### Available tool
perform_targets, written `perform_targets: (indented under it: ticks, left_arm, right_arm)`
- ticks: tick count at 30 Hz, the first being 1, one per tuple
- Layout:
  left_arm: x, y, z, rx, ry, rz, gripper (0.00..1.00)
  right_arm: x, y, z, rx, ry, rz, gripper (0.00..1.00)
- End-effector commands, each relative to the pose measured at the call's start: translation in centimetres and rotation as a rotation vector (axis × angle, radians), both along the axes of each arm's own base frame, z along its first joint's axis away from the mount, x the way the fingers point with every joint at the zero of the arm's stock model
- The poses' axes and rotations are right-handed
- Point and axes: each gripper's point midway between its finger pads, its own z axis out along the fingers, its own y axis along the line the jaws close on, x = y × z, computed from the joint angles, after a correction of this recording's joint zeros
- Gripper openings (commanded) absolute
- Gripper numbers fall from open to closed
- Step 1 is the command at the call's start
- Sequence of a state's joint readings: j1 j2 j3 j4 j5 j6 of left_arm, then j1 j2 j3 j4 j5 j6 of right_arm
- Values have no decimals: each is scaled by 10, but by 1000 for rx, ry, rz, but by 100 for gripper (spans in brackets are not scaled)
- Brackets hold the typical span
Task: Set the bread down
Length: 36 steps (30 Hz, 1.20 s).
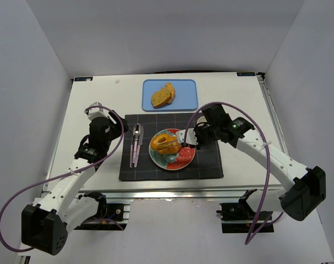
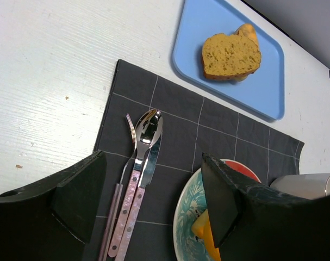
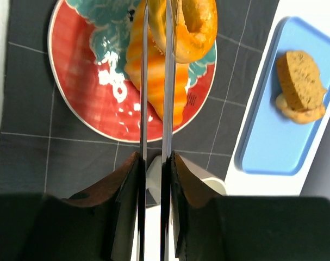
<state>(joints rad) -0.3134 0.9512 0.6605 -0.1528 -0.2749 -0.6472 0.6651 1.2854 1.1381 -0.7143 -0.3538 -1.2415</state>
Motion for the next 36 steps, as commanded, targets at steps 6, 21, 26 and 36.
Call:
perform_targets:
  ticks: [6,21,26,36]
  left_arm:
    - [-2,4,10,1,-29,15,80]
    - [-6,5,10,-7,-32,22,80]
    - [-6,6,12,-10,-40,24,80]
    - [-3,3,14,-10,-41,14,80]
  right_arm:
    - [-7,14,29,45,-69,61,18]
    - [9,19,-12,-39,-71,60,35]
    - [5,14,-10,-44,-76,67,50]
    - [-3,17,25,45,-78,39,52]
